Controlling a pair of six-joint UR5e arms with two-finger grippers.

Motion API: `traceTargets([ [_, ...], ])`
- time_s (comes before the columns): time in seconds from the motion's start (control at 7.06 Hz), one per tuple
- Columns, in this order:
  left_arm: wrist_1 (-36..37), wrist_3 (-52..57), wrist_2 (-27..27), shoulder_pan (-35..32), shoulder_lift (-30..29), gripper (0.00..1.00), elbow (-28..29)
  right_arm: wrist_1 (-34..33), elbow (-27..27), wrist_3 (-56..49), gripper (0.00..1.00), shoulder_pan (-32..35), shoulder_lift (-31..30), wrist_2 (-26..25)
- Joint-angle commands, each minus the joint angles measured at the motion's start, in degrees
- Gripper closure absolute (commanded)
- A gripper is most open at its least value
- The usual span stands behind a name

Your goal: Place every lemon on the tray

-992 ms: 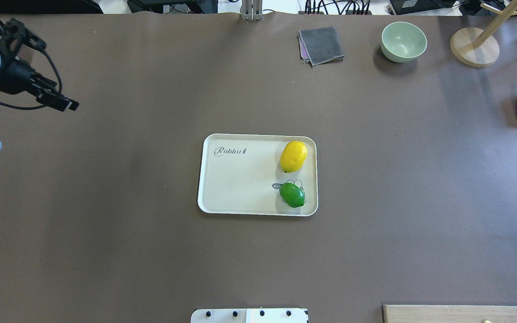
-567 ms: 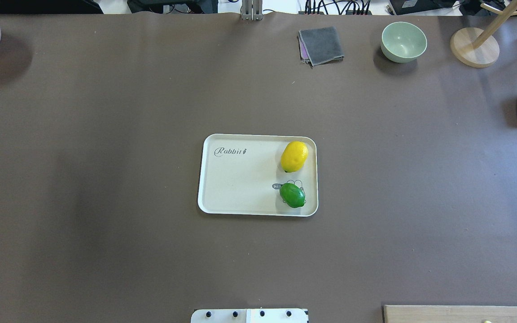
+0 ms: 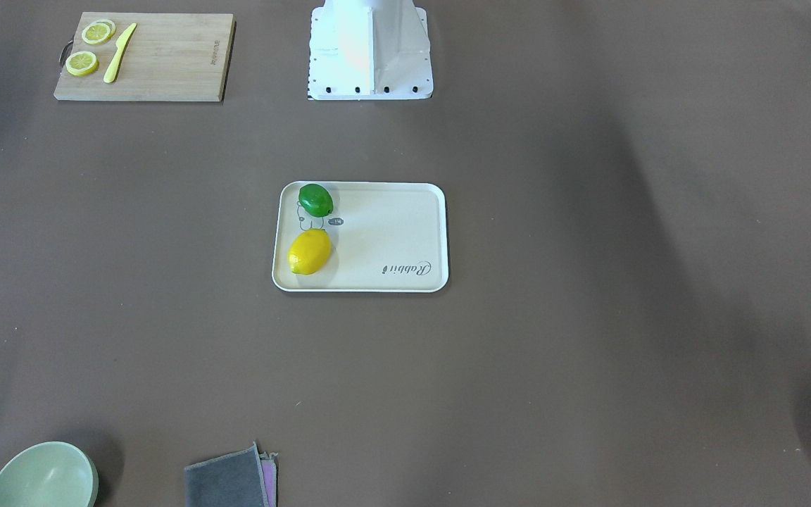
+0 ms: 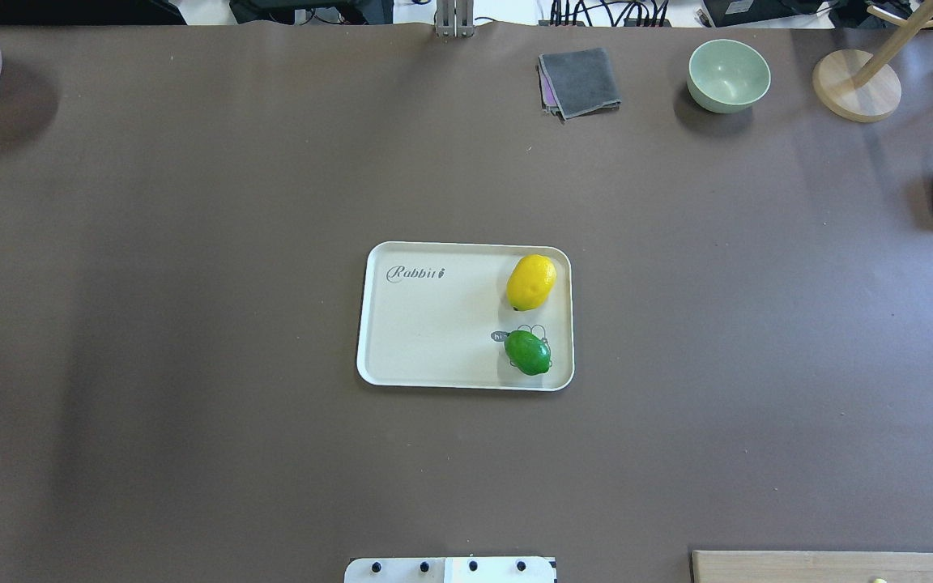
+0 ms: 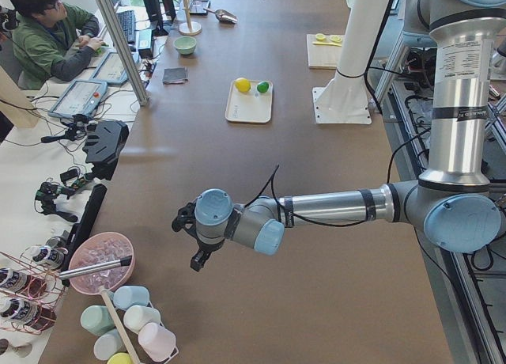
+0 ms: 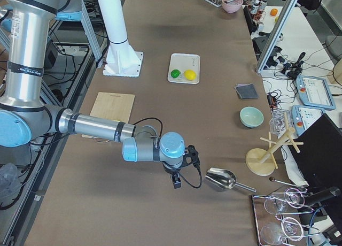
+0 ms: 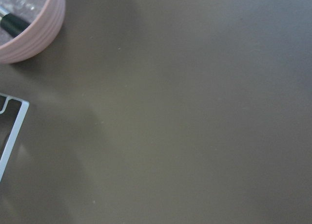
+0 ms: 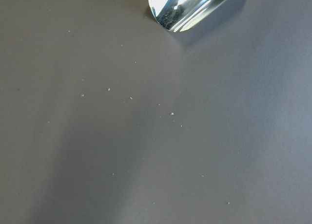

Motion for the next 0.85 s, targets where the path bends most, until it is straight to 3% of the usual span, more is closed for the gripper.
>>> traceTargets([
  [0.0,9.60,0.13,0.00,-3.49,0.24,0.01,-3.26,5.74,-5.10,0.41,0.00,-0.02,0.05,0.10],
  [0.28,21.15,0.04,0.43,-4.81,-0.98,0.01,-5.28,4.00,-2.85,0.76,0.00,1.03,0.66,2.63],
  [0.42,27.57,0.04,0.17,-4.81,-1.25,0.01,-9.30,0.33,-0.31,0.85,0.00,3.03,0.49,2.83],
  [0.57,35.11,0.13,0.26,-4.99,-1.07,0.01,-13.78,-8.23,4.85,0.76,0.00,4.79,0.40,2.83],
  [0.71,36.67,0.13,0.35,-5.42,0.41,0.01,-17.65,-17.19,10.81,0.68,0.00,5.77,0.31,1.87],
])
